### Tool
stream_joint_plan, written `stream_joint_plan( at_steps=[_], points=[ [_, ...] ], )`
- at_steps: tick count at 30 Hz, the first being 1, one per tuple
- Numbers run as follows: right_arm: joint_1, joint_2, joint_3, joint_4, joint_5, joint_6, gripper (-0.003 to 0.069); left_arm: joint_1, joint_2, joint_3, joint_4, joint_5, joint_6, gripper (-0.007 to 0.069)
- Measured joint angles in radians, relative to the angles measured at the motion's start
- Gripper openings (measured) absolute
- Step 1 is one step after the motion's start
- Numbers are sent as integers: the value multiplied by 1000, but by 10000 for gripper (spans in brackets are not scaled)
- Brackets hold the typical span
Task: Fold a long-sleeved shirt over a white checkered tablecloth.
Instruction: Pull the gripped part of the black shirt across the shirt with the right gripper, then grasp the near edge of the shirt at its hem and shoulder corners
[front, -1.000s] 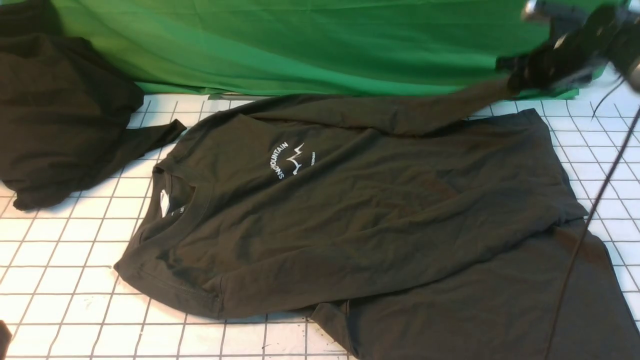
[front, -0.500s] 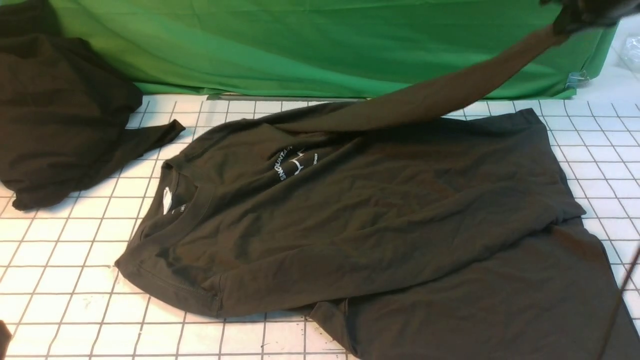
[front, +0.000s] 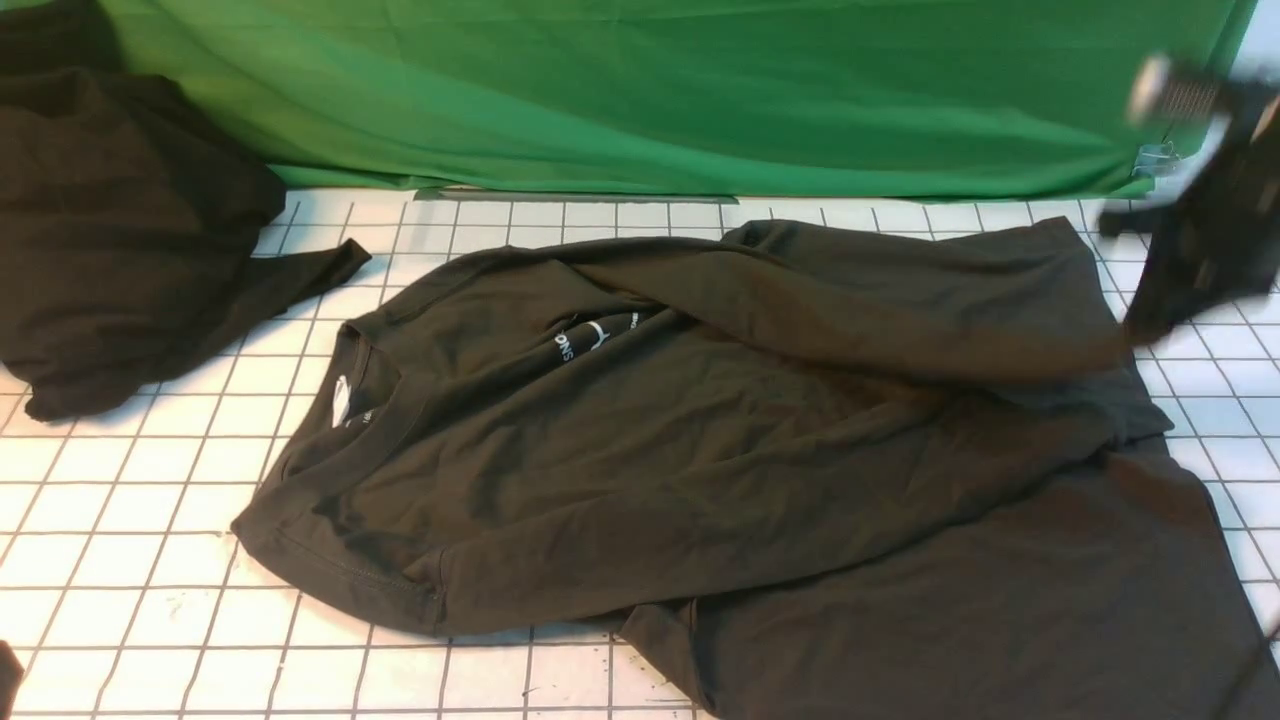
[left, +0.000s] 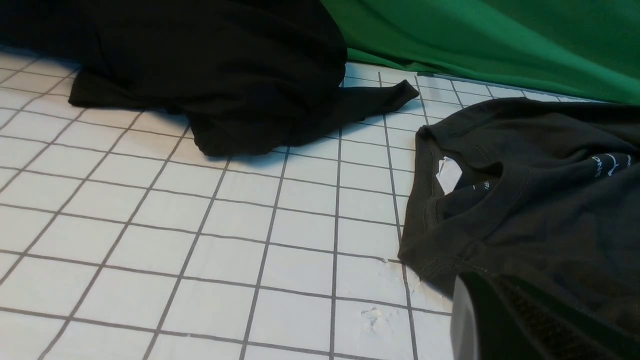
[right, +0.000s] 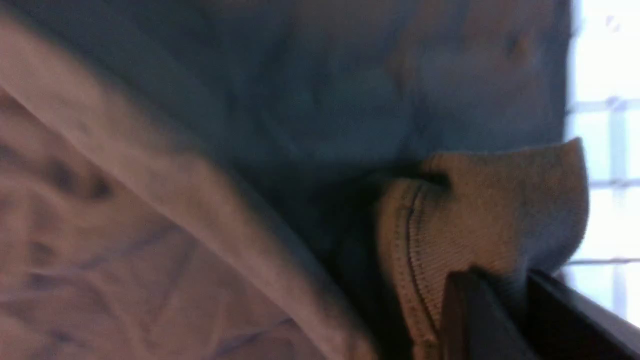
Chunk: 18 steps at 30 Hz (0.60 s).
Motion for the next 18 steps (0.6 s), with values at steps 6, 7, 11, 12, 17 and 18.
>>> stream_joint_plan(
  at_steps=[6,7,11,12,17,18],
  points=[
    [1,1,211,-6,-221,0,192,0,0,0,0,0,5,22],
    [1,1,232,-6,-243,0,242,0,0,0,0,0,7,22],
    [1,0,249,-6,-262,0,431,0,0,0,-17,0,3,22],
    [1,0,249,-6,-259,0,465,0,0,0,-31,0,2,22],
    [-1,-39,145,-34,-81,-20,584,0,0,0,-318,-16,-7,22],
    [-1,-51,111,-53,-31,-21,571,0,0,0,-393,-25,-7,22]
  ],
)
